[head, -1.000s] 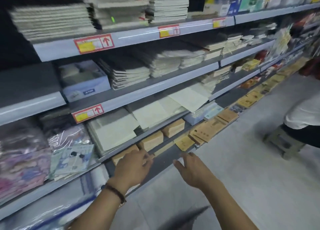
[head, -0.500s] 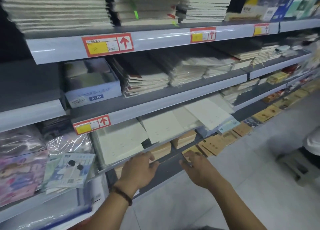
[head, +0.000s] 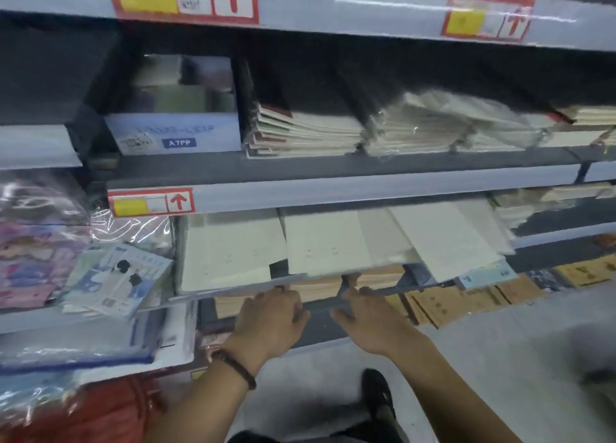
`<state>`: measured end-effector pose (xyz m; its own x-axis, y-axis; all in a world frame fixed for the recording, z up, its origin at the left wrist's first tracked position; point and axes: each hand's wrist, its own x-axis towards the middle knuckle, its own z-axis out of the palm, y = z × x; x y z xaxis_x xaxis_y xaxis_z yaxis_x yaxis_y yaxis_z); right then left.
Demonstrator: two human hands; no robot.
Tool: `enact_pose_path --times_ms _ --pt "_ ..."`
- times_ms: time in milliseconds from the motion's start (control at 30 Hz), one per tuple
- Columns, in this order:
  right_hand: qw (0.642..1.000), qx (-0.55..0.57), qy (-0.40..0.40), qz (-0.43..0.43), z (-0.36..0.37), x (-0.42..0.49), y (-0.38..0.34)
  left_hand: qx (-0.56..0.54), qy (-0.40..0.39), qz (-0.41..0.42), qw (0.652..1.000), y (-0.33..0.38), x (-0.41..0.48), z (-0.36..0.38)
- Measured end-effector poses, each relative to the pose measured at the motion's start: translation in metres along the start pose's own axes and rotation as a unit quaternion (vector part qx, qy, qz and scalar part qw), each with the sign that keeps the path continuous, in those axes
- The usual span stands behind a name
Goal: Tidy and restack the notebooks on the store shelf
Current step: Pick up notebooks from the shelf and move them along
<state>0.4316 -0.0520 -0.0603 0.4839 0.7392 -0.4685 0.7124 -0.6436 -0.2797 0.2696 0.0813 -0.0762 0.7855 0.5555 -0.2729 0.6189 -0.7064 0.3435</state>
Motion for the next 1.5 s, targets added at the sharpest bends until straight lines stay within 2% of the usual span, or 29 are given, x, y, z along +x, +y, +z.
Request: enact_pose_path --times_ms 133,267,333,433,500,667,767,900,1000,1100,1200,1233,1300,1367,1400,1500 --pt "0.995 -0.046 -0.057 -0.063 0.004 0.046 0.051 -0.046 -0.021 -0.059 0.997 0.028 0.039 0.038" --pt "0.991 -0.045 -0.062 -0.107 0.011 0.082 0.094 -0.088 -0.008 -0.110 0.990 0.045 0.070 0.078" --pt "0.990 -0.042 -0.057 -0.120 0.020 0.097 0.107 -0.069 0.017 -0.113 0.991 0.050 0.082 0.099" --pt "0.990 -0.033 -0.027 -0.136 0.043 0.115 0.120 0.022 0.065 -0.080 0.994 0.056 0.094 0.138" --pt "0.987 -0.041 0.002 -0.155 0.058 0.119 0.127 0.044 0.089 -0.068 0.993 0.057 0.099 0.159" --pt "0.974 -0.022 0.115 -0.194 0.086 0.089 0.154 -0.026 0.208 -0.051 0.976 0.060 0.078 0.173" --pt "0.968 0.026 0.157 -0.195 0.080 0.049 0.165 -0.089 0.215 -0.050 0.971 0.078 0.043 0.164" --pt "0.960 0.056 0.199 -0.191 0.062 0.017 0.171 -0.105 0.243 -0.041 0.964 0.097 0.013 0.145" --pt "0.951 0.121 0.229 -0.170 0.052 0.002 0.183 -0.197 0.262 -0.038 0.944 0.107 -0.001 0.142" --pt "0.918 0.237 0.280 -0.148 0.039 -0.002 0.198 -0.284 0.284 -0.071 0.913 0.106 0.003 0.137" --pt "0.855 0.418 0.291 -0.099 0.027 0.001 0.212 -0.442 0.286 -0.117 0.842 0.100 0.020 0.131" --pt "0.821 0.491 0.282 -0.078 0.022 0.004 0.217 -0.483 0.297 -0.131 0.813 0.098 0.027 0.128" --pt "0.731 0.630 0.260 -0.038 0.013 0.009 0.223 -0.548 0.327 -0.167 0.751 0.093 0.042 0.118" --pt "0.652 0.720 0.238 0.000 0.005 0.015 0.226 -0.614 0.340 -0.206 0.682 0.085 0.059 0.110" --pt "0.633 0.739 0.230 0.013 0.003 0.018 0.227 -0.636 0.342 -0.222 0.655 0.082 0.066 0.107" --pt "0.626 0.749 0.217 0.014 0.000 0.029 0.228 -0.662 0.352 -0.232 0.619 0.077 0.085 0.097"
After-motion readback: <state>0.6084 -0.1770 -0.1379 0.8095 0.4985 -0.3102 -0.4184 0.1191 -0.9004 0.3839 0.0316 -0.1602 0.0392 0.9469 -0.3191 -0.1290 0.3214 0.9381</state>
